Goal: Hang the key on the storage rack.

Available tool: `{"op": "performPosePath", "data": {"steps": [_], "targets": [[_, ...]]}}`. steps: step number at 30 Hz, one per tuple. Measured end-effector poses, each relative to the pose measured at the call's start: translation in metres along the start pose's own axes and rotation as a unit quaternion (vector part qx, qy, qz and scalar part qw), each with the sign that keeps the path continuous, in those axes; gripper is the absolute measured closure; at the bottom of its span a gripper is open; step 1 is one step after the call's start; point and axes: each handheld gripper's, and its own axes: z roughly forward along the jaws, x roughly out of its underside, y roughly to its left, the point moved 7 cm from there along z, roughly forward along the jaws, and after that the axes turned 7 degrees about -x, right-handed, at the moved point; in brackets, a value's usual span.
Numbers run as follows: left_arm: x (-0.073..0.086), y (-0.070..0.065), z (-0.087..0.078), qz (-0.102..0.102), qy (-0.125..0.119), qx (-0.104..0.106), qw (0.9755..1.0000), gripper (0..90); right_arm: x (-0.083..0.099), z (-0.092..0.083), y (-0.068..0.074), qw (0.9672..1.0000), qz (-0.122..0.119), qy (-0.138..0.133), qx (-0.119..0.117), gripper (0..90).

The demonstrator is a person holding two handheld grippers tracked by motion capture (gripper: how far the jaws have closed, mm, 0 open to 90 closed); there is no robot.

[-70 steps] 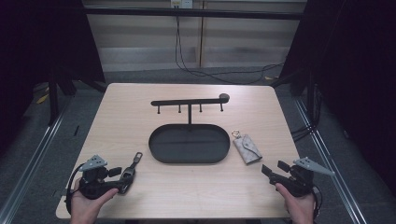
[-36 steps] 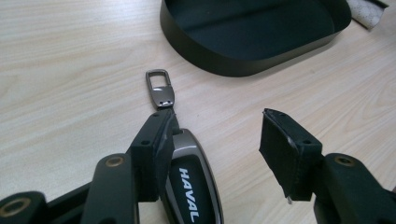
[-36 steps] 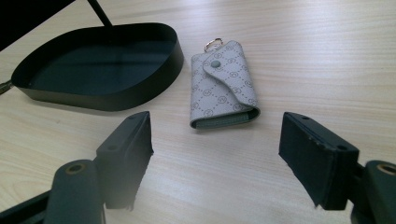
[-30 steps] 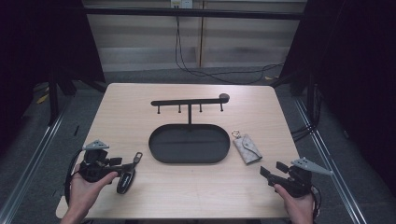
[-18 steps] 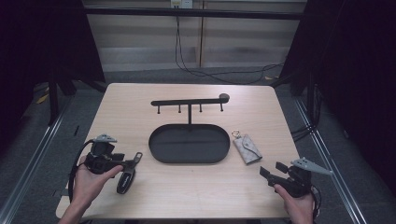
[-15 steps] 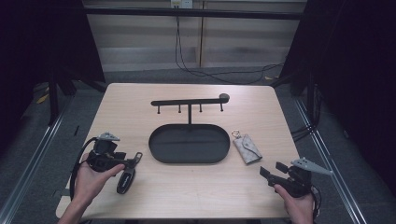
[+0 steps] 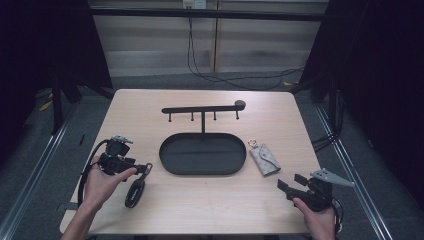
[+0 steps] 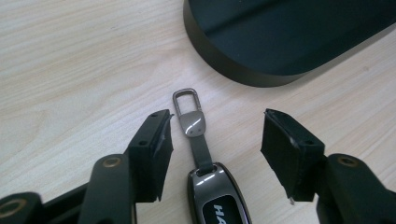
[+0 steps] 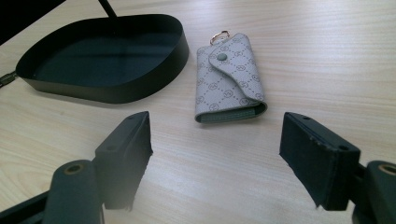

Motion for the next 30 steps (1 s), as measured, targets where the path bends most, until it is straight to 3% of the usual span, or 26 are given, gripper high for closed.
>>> {"op": "performPosePath", "data": {"steps": [3,4,8,12,16,23,30], "targets": [[-0.002,0.002,0.003,0.006,0.009,-0.005,0.9999,49.6,0.000,0.001,0.001,1.0000,-0.003,0.004,-0.002,24.6],[-0.003,0.004,0.003,0.002,0.011,-0.012,0.9999,50.1,0.000,0.002,0.001,1.0000,-0.002,0.005,-0.003,24.4],[-0.003,0.004,0.008,0.014,0.035,-0.011,0.9992,51.2,0.001,0.001,0.000,1.0000,-0.001,0.005,-0.002,24.4],[-0.003,0.007,0.016,0.005,0.054,-0.004,0.9985,52.8,0.001,0.002,0.001,1.0000,-0.001,0.007,-0.002,24.4],[-0.004,0.013,0.026,0.008,0.087,-0.012,0.9961,54.8,0.001,0.002,0.000,1.0000,-0.001,0.008,-0.001,24.4],[-0.011,0.008,0.030,0.021,0.104,-0.010,0.9943,59.8,0.001,0.002,0.000,1.0000,0.000,0.009,-0.001,24.4],[-0.012,0.008,0.041,0.018,0.133,-0.018,0.9908,61.4,0.001,0.002,0.000,0.9999,0.000,0.010,0.001,24.4]]}}
